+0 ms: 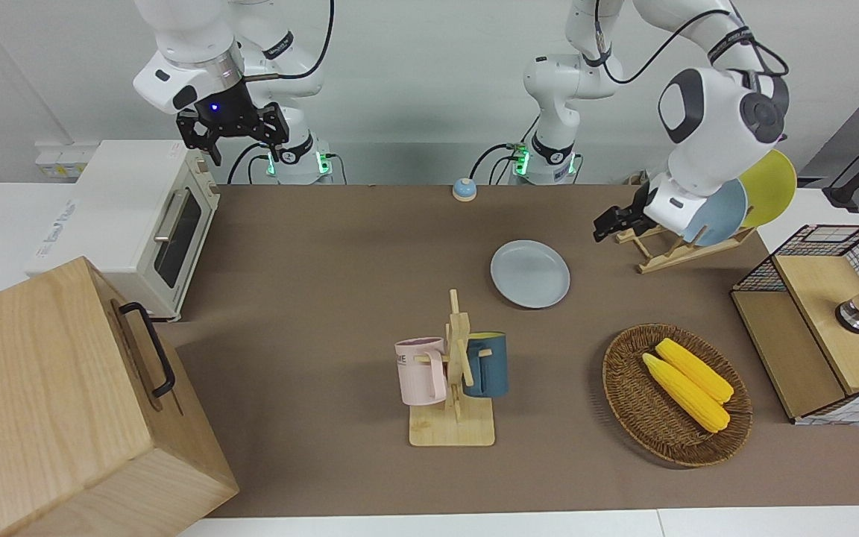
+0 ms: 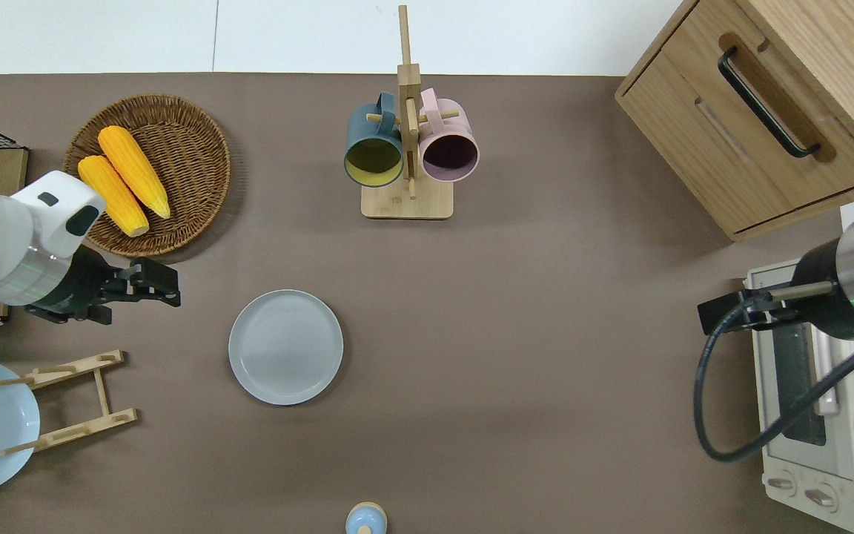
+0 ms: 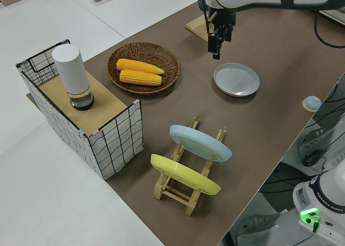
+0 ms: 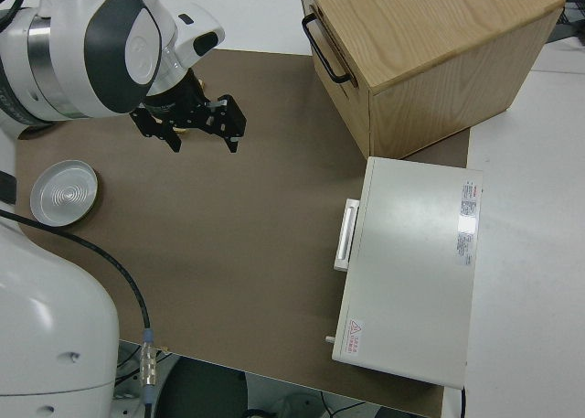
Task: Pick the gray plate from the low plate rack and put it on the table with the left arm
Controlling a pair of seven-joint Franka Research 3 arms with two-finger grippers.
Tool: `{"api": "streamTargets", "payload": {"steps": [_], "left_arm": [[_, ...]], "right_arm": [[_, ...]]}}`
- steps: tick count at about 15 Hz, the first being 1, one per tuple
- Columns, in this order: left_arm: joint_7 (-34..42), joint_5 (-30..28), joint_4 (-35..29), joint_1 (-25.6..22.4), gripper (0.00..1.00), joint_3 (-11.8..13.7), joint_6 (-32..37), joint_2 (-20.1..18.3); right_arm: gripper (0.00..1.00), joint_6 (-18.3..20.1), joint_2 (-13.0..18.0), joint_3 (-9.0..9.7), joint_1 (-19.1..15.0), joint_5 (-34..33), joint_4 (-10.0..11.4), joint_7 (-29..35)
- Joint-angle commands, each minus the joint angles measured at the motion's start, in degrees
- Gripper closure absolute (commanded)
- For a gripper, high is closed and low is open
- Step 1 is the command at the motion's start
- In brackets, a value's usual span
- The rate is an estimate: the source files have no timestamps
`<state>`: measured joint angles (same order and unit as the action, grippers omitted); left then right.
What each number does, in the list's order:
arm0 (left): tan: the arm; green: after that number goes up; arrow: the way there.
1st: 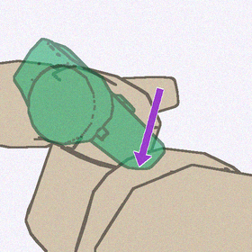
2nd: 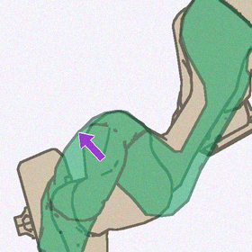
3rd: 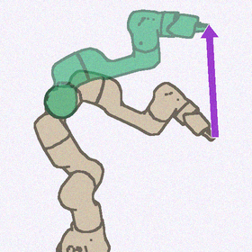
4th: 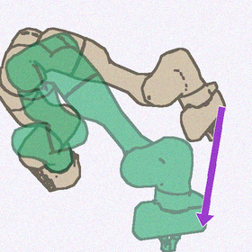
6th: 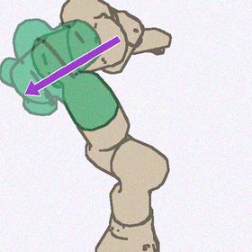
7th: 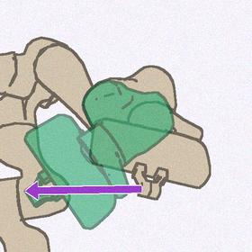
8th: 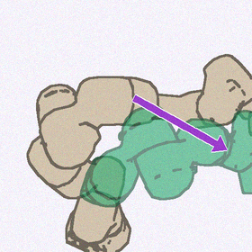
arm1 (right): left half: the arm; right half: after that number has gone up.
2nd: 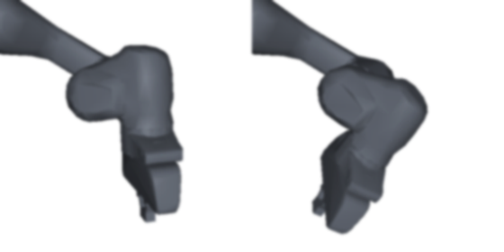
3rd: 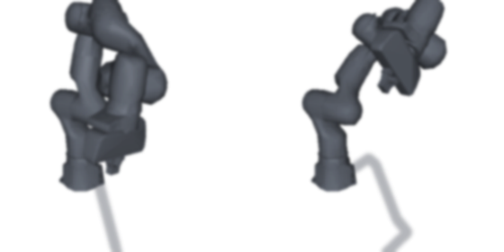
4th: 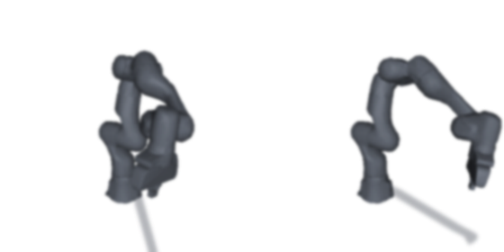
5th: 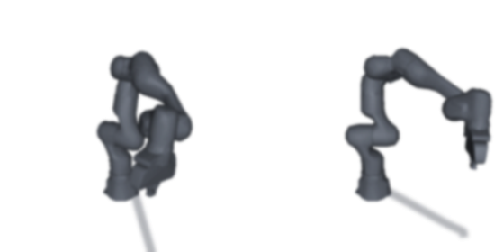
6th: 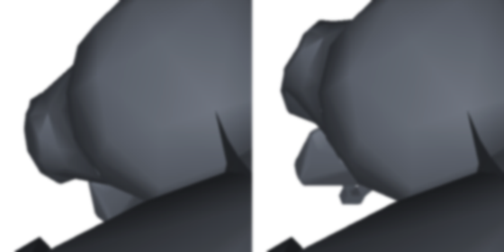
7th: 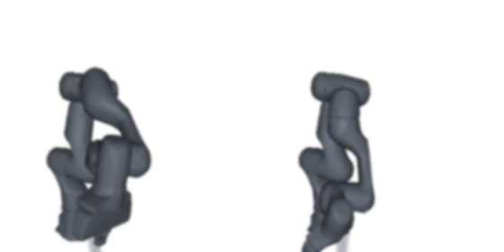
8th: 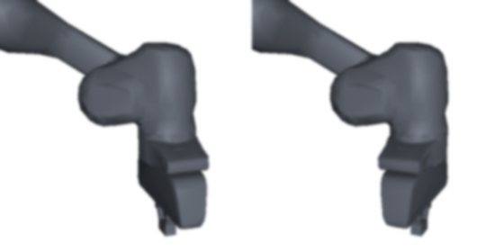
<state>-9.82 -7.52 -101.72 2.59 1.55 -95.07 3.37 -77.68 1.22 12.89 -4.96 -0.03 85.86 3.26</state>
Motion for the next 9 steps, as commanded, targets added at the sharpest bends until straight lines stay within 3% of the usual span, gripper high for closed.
{"api": "streamTargets", "payload": {"steps": [1,9], "left_arm": [[-0.12,4.09,4.6,0.23,0.01,-0.14,2.69,-0.9],[0.32,5.41,8.11,0.23,0.01,0.03,3.67,-3.98]], "right_arm": [[0.011,0.87,0.27,0.38,-0.76,0.2,-0.35,-0.19],[0.013,0.87,0.27,0.38,-0.76,0.2,-0.35,-0.19]]}}
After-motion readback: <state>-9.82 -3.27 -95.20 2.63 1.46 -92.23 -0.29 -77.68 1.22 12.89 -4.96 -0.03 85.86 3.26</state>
